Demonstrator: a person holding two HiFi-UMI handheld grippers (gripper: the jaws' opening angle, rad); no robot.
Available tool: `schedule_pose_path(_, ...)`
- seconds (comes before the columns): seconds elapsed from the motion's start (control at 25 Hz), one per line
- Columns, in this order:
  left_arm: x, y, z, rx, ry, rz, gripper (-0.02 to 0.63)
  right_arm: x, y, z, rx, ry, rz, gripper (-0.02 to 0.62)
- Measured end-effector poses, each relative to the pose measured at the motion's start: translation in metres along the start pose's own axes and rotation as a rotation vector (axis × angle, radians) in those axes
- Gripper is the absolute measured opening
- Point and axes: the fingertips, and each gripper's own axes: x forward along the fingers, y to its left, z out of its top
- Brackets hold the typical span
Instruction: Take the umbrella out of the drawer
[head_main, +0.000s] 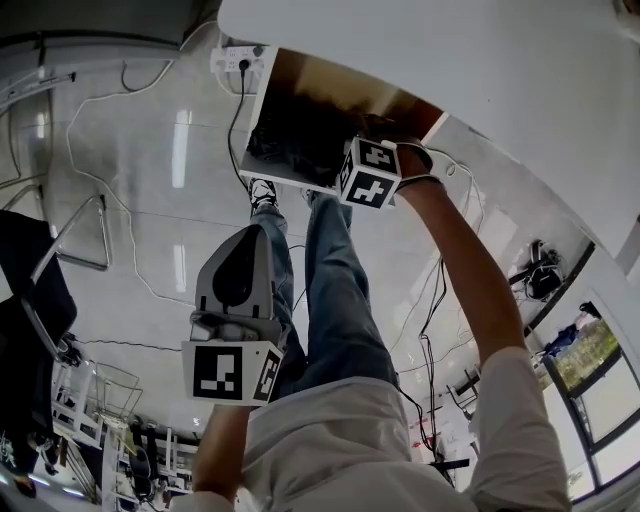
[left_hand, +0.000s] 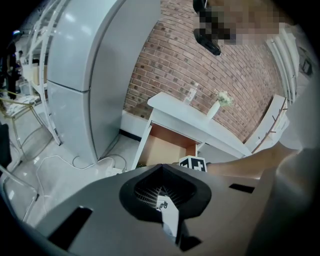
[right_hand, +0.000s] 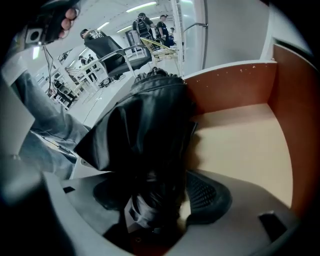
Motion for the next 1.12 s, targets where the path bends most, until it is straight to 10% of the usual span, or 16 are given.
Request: schedule_pose_path(1.12, -0.009, 0.007, 0.008, -0.021, -0.027, 0.012, 0.017, 0.0, -0.001, 0.001, -0.012, -0.008, -0.029, 0.235)
